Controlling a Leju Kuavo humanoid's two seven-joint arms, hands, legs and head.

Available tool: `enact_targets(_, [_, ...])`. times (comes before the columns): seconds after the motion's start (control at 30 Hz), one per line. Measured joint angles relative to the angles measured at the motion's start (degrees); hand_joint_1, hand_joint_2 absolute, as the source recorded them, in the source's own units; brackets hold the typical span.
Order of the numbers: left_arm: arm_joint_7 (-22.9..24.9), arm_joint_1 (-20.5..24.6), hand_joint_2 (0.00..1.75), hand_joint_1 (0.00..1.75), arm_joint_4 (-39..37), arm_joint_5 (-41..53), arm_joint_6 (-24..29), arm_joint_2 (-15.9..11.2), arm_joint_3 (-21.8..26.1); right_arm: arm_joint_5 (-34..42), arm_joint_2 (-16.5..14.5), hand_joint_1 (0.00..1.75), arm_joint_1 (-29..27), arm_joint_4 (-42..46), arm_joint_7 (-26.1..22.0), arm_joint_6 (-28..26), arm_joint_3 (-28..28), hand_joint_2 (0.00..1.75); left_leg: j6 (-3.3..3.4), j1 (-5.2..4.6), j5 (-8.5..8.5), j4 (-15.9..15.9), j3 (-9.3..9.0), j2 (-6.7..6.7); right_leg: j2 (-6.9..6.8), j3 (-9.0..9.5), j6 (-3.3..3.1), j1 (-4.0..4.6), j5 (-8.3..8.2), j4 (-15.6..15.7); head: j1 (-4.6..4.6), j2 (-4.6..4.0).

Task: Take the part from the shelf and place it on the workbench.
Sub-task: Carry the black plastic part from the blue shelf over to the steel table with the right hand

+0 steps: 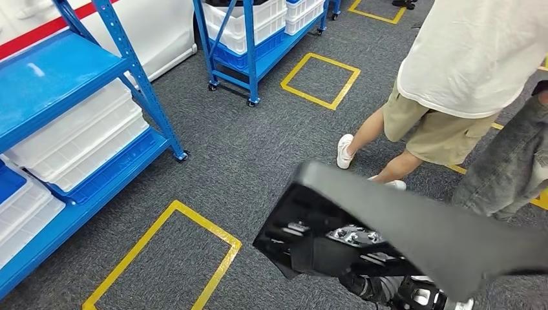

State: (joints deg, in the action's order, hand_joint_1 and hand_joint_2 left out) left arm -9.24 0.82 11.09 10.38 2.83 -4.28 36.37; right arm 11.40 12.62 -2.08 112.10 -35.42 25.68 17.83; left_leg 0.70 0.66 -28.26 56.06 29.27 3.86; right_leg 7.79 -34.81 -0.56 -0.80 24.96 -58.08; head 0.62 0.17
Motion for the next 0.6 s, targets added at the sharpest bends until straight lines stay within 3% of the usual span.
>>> enact_targets(0.07, [-1.05,0.26,1.75,0.0,0.03,-0.43,-1.0,-0.2,0.75,-1.16,-0.09,1.75,-0.82,1.35,-0.66,-0.48,0.08,1.75,0.66,0.17,0.51,-0.78,-0.32,-1.46,-2.14,-0.67,0.55,0.22,0.81,-1.08,-0.03,0.0])
enact_targets(0.13, [-1.36,0.21,1.75,0.0,0.04,-0.65,-2.21,-0.32,1.46,-1.85,-0.18,1.75,-1.21,2.33,-1.26,-1.18,0.3,1.75,1.17,0.04,0.72,-1.16,-0.51,-3.21,-5.8,-3.09,0.84,0.33,4.06,-6.37,-0.09,0.0])
enact_targets(0.2, [-1.18,-0.01,1.75,0.0,0.04,-0.63,-3.2,-0.52,1.95,-2.1,-0.3,1.75,-1.77,3.02,-1.91,-1.9,0.49,1.75,1.39,-0.21,0.63,-1.1,-0.45,-4.98,-7.05,-6.32,1.12,0.08,7.21,-13.35,-0.11,0.0])
enact_targets(0.23, [-1.03,-0.04,1.75,0.0,0.04,-0.57,-3.48,-0.66,2.1,-2.11,-0.34,1.75,-2.09,3.32,-2.26,-2.12,0.54,1.75,1.39,-0.27,0.56,-1.06,-0.43,-5.84,-7.22,-6.97,1.21,-0.02,7.46,-14.95,-0.1,0.0])
enact_targets(0.27, [-0.88,-0.01,1.75,0.0,0.04,-0.47,-3.71,-0.79,2.21,-2.1,-0.37,1.75,-2.34,3.66,-2.56,-2.21,0.58,1.75,1.35,-0.29,0.47,-1.0,-0.44,-6.66,-7.39,-6.55,1.25,-0.08,6.7,-14.49,-0.1,0.0])
enact_targets(0.33, [-0.74,0.14,1.75,0.0,0.04,-0.28,-4.14,-1.03,2.32,-2.06,-0.53,1.75,-2.48,4.42,-2.89,-2.15,0.77,1.75,1.05,-0.32,0.18,-0.88,-0.7,-8.16,-8.75,-2.49,1.1,-0.04,3.39,-7.68,-0.1,0.0])
enact_targets(0.4, [-0.73,0.34,1.75,0.0,0.04,-0.15,-4.63,-1.26,2.46,-2.0,-0.85,1.75,-2.31,5.11,-2.94,-2.03,1.2,1.75,0.52,-0.55,-0.21,-0.77,-0.99,-9.32,-10.88,1.16,0.54,0.52,1.57,-1.21,-0.1,0.0])
enact_targets(0.43, [-0.73,0.44,1.75,0.0,0.04,-0.11,-4.89,-1.34,2.53,-1.96,-1.04,1.75,-2.16,5.35,-2.91,-1.95,1.52,1.75,0.23,-0.65,-0.37,-0.72,-1.11,-9.83,-11.37,1.78,0.24,0.79,1.51,0.07,-0.1,0.0])
enact_targets(0.5, [-0.74,0.72,1.75,0.0,0.04,-0.06,-5.4,-1.44,2.62,-1.89,-1.38,1.75,-1.87,5.71,-2.85,-1.74,2.26,1.75,-0.3,-0.71,-0.6,-0.69,-1.34,-10.85,-10.37,1.67,-0.32,1.0,1.48,0.36,-0.09,0.0])
enact_targets(0.53, [-0.75,0.88,1.75,0.0,0.04,-0.07,-5.56,-1.44,2.65,-1.87,-1.5,1.75,-1.74,5.86,-2.83,-1.69,2.6,1.75,-0.59,-0.58,-0.94,-0.44,-1.36,-10.54,-9.8,1.68,-0.6,0.91,1.36,0.53,-0.09,0.0])
enact_targets(0.6, [-0.76,0.97,1.75,0.0,0.04,-0.07,-5.72,-1.44,2.69,-1.82,-1.84,1.75,-1.21,6.11,-2.77,-1.66,3.22,1.75,-1.07,-0.26,-3.26,2.62,-0.17,-8.01,-8.66,1.71,-1.33,0.65,1.06,0.88,-0.09,0.0])
